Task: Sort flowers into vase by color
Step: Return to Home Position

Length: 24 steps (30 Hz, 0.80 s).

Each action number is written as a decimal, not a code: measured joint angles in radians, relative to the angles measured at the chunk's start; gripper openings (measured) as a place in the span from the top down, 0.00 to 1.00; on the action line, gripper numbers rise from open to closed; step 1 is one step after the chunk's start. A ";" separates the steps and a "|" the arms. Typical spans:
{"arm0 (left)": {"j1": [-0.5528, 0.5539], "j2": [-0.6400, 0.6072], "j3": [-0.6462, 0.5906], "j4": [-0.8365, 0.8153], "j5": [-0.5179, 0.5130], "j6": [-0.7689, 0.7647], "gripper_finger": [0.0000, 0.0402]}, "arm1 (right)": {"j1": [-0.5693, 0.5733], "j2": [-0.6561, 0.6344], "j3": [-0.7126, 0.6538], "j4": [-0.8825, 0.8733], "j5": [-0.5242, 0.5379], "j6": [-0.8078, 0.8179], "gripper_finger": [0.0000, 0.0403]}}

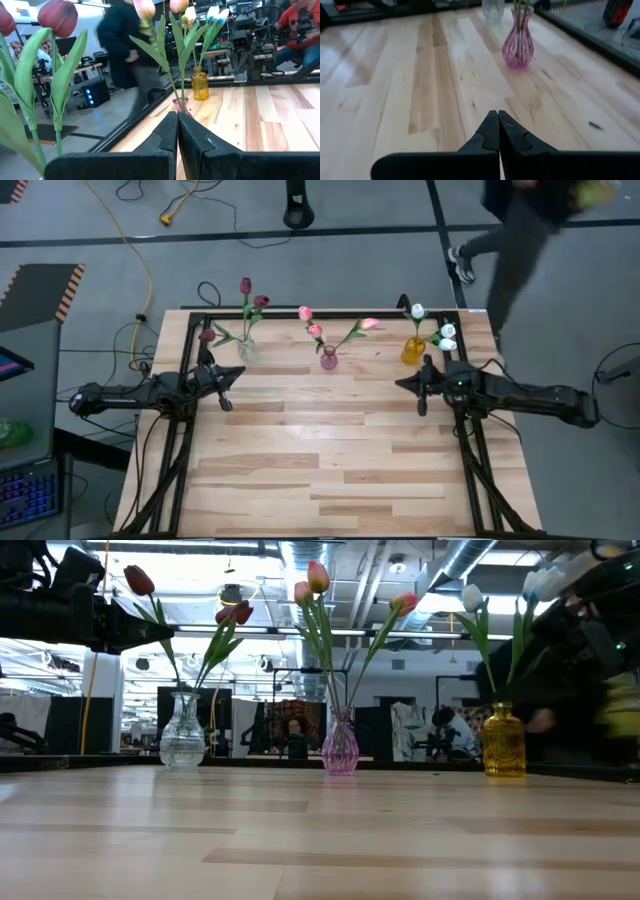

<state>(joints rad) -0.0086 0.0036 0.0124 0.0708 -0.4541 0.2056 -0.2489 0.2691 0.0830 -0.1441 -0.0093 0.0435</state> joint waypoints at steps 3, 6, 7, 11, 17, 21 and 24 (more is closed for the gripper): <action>0.000 0.000 0.000 0.000 0.000 -0.006 1.00 | 0.000 -0.098 0.000 -0.053 0.000 -0.008 0.95; 0.000 0.000 0.000 0.000 0.000 -0.007 1.00 | 0.000 -0.192 0.004 -0.076 0.001 -0.021 0.95; 0.000 0.000 0.000 0.000 0.000 -0.007 1.00 | 0.000 -0.220 0.004 -0.077 0.000 -0.035 0.95; 0.000 0.000 0.000 0.000 -0.001 -0.008 1.00 | 0.000 -0.267 0.005 -0.081 -0.001 -0.070 0.95; -0.001 0.000 0.000 0.006 0.000 -0.009 1.00 | 0.000 -0.267 -0.010 -0.009 -0.007 -0.043 0.95; -0.001 0.000 0.000 0.006 0.002 -0.008 1.00 | 0.000 -0.266 -0.075 0.229 -0.032 -0.084 0.95; -0.001 0.000 0.000 0.006 0.002 -0.007 1.00 | 0.000 -0.263 -0.075 0.242 -0.026 -0.094 0.94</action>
<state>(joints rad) -0.0093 0.0040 0.0128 0.0769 -0.4522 0.1989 -0.2493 0.0061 0.0082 0.0981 -0.0356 -0.0502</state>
